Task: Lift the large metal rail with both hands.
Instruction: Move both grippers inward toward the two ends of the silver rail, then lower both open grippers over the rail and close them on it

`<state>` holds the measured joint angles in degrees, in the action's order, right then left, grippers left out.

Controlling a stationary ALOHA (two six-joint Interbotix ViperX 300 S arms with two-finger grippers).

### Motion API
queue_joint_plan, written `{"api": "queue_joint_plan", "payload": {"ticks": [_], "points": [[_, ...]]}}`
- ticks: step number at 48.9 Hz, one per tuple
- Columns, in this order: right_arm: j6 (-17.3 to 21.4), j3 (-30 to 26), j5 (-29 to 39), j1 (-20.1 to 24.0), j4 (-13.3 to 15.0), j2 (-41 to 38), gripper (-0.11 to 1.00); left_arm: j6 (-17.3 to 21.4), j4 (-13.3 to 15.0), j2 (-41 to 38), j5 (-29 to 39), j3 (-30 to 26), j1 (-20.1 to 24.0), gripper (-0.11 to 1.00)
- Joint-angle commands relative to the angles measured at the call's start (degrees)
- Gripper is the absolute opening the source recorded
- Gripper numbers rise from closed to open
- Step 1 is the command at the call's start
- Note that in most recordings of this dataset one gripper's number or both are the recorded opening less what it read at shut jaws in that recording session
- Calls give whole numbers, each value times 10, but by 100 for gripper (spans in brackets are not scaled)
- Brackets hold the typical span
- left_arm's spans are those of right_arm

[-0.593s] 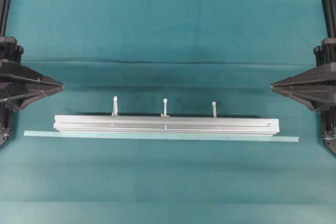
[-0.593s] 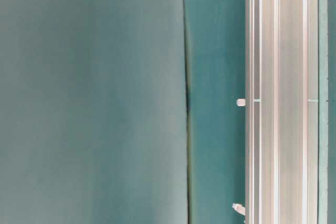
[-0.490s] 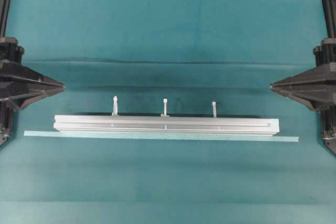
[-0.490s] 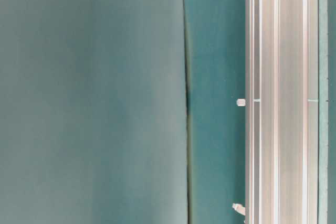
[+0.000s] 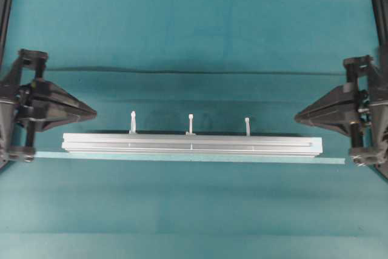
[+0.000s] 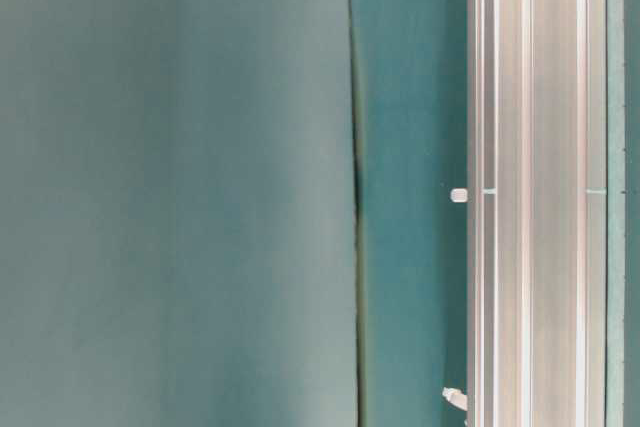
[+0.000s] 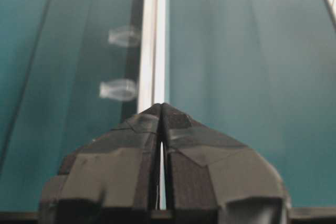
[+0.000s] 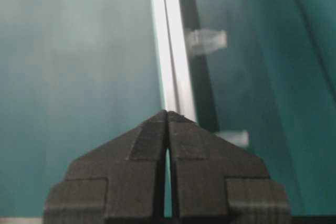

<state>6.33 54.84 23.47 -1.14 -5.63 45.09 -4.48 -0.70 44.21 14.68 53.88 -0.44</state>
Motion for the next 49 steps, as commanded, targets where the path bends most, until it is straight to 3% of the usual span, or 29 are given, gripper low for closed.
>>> {"api": "queue_joint_plan", "payload": {"ticks": [1,6,21,33,49], "points": [[11,-28,52,-2,-2,-28,0,-7,-1,-25,67,-40,4,-2],[12,-40,92,-2,-2,-57,0,-11,-1,-56,120,-59,7,-2],[11,-96,178,-2,-1,-166,0,-15,-1,-104,171,-82,4,-2],[9,-152,265,-2,22,-245,0,-15,-1,-161,262,-104,5,-2],[9,-166,281,-2,25,-283,0,-8,-4,-216,265,-121,2,-2]]}}
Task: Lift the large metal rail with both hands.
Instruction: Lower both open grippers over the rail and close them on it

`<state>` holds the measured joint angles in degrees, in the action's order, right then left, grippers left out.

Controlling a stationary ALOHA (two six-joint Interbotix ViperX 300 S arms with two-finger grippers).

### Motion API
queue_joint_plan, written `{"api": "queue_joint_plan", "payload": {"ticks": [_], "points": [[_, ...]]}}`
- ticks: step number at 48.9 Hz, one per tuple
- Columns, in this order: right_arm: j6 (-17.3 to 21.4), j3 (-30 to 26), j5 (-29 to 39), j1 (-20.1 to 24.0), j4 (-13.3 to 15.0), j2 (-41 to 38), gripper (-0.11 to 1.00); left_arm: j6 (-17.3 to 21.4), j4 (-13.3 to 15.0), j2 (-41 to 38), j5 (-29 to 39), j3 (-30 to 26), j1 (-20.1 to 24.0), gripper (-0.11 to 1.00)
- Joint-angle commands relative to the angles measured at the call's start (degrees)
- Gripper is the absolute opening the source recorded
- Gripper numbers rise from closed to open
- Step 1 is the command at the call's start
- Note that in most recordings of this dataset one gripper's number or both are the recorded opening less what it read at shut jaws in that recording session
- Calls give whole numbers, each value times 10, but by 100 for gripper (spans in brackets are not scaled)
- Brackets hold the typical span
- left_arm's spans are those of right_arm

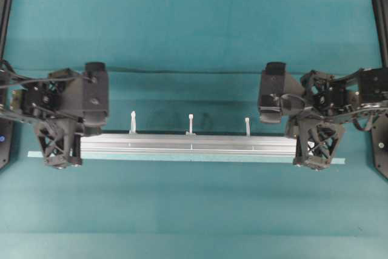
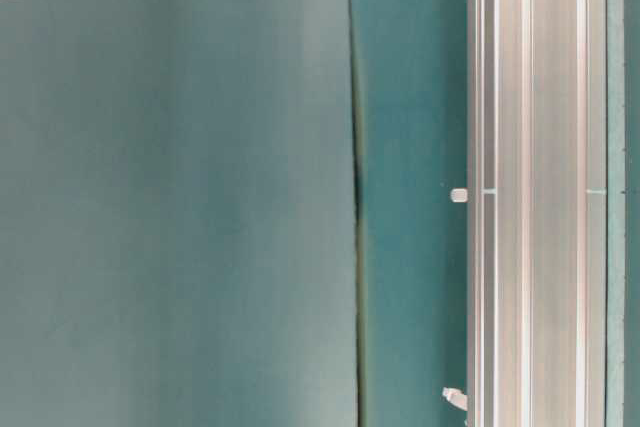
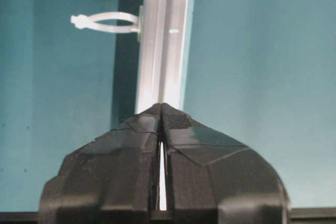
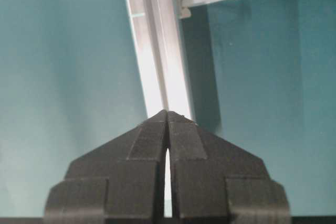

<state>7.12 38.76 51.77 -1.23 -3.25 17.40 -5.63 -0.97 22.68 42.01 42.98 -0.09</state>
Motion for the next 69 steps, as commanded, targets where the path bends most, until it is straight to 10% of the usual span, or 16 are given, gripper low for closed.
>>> {"api": "queue_joint_plan", "payload": {"ticks": [1,20,27,37,44,69], "points": [[1,-5,-3,-1,1,-6,0,4,-2,-2,-11,-12,-2,-2],[-1,2,-10,-3,1,-11,4,-2,-2,-15,-10,-4,2,10],[-3,5,-23,-4,1,-15,18,-13,-2,-19,-7,0,2,45],[-5,18,-54,-7,4,-25,75,-21,-2,-25,-18,2,1,97],[-5,21,-63,-1,33,-40,97,-21,-3,-45,-31,4,1,97],[-3,14,-92,11,34,-94,97,-21,-2,-119,-93,4,-1,97]]}}
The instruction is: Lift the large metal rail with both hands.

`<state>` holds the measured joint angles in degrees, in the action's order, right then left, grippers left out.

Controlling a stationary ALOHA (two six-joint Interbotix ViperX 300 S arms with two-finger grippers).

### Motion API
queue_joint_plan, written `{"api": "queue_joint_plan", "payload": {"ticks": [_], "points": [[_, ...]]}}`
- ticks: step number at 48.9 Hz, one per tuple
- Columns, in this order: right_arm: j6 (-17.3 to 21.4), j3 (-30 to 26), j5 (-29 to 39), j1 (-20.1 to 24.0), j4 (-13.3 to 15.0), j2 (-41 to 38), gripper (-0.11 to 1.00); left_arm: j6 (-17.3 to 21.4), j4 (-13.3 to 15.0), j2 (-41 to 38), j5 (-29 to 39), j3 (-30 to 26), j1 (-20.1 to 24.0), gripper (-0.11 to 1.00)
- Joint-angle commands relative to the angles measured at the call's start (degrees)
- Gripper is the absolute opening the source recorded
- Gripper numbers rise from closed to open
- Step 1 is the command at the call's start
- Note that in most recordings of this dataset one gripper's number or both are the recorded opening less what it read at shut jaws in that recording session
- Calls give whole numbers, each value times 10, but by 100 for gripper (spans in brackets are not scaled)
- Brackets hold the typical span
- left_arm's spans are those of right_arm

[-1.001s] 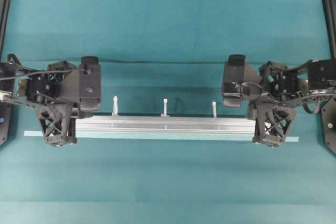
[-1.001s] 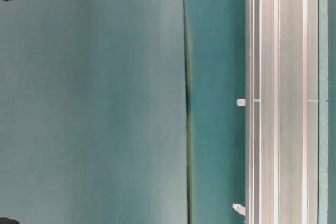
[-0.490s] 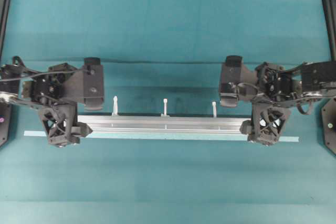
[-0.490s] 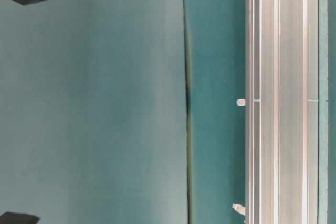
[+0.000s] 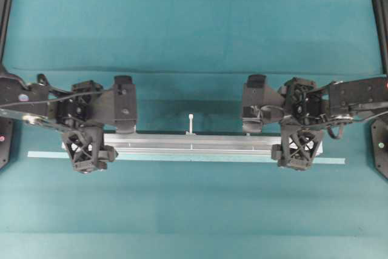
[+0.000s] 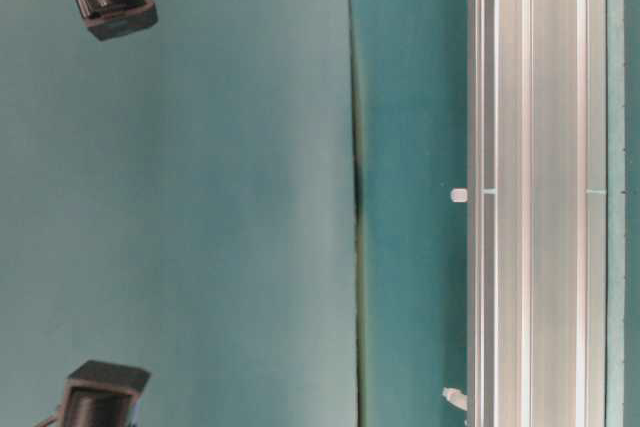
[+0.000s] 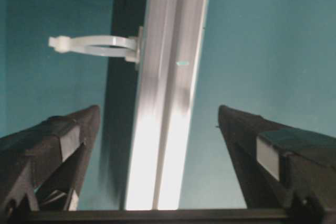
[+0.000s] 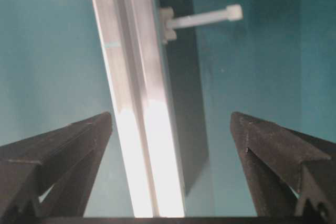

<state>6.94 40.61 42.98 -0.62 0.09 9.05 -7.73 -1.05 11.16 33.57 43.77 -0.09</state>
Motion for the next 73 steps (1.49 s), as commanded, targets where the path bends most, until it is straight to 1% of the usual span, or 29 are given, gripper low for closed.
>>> {"api": "queue_joint_plan", "payload": {"ticks": [1,9,22,36,45,62,66,68,70,73], "points": [[-1,-4,-5,6,0,-12,97,0,-1,-5,-11,-4,-1,97],[-1,1,-20,9,1,-27,97,2,-1,-21,-25,-1,-1,97],[-2,4,-52,12,1,-71,97,1,-1,-55,-79,18,1,97],[-2,4,-91,19,1,-116,97,3,-1,-100,-129,23,2,97],[-2,13,-106,19,1,-126,97,6,-1,-113,-134,24,2,97],[-2,20,-106,18,1,-124,97,10,-1,-112,-140,25,-1,96],[-1,18,-106,18,0,-126,94,10,-1,-111,-140,23,-2,92],[-1,16,-106,18,1,-126,90,10,-2,-111,-140,20,-2,87],[-1,14,-106,18,1,-126,82,10,-1,-108,-140,19,-4,80],[-1,11,-106,18,1,-126,67,11,-1,-103,-140,18,-6,63]]}}
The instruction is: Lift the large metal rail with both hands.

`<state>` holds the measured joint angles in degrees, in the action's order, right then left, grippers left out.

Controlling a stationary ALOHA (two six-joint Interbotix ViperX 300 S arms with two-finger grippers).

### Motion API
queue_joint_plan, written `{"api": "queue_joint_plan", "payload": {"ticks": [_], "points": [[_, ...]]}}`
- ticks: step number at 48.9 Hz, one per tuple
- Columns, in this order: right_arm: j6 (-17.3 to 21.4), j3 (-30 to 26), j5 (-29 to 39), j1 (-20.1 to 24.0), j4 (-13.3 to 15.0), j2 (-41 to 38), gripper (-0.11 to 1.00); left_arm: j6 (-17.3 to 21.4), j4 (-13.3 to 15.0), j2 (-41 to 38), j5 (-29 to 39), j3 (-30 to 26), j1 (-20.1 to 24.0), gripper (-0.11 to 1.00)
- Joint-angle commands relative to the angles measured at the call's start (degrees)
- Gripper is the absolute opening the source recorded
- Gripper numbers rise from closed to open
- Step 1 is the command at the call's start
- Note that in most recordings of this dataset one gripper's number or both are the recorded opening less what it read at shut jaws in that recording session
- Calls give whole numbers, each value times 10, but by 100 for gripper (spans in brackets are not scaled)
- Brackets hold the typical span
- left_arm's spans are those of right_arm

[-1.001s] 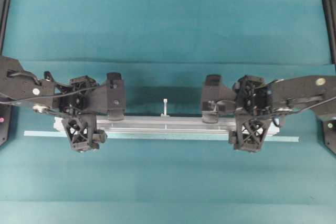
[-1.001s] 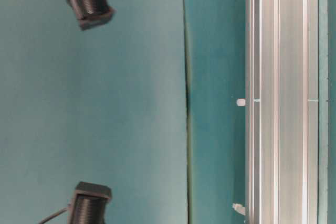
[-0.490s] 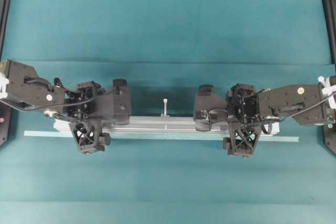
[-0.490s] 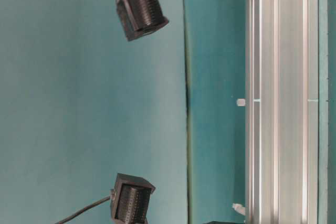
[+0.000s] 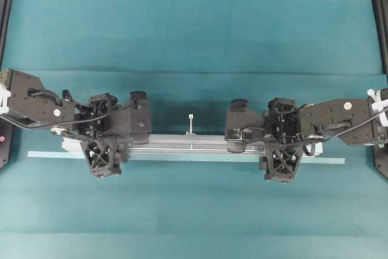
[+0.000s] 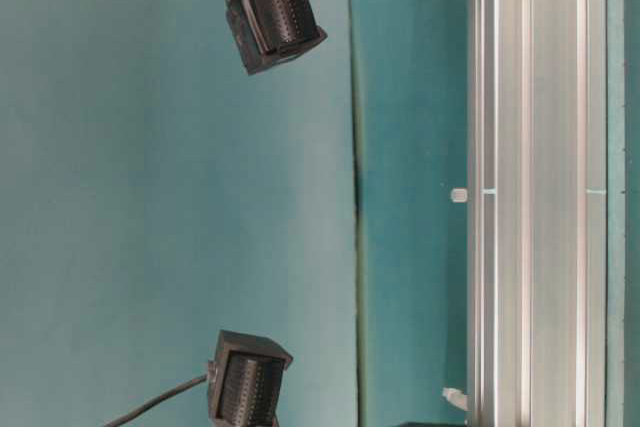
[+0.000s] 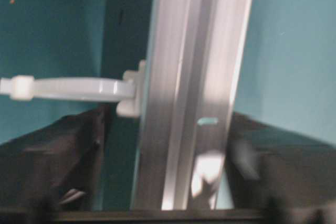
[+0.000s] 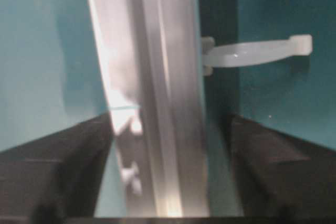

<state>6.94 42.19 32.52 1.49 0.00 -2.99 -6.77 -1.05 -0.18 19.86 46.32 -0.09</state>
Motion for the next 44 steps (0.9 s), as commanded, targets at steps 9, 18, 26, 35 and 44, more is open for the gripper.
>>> {"api": "queue_joint_plan", "payload": {"ticks": [9,18,26,35,44], "points": [[-1,-8,-2,-8,-3,-7,40,-2,-1,13,0,-11,-6,37],[-1,-8,2,-11,-10,-7,40,1,-1,14,2,-9,-6,37],[-1,-8,2,-12,-10,-7,40,0,-1,14,2,-9,-6,37],[-2,-8,2,-16,-10,-7,40,0,-2,14,2,-10,-6,37],[-1,-16,11,-18,-10,3,40,0,-1,19,6,-17,-6,37]]}}
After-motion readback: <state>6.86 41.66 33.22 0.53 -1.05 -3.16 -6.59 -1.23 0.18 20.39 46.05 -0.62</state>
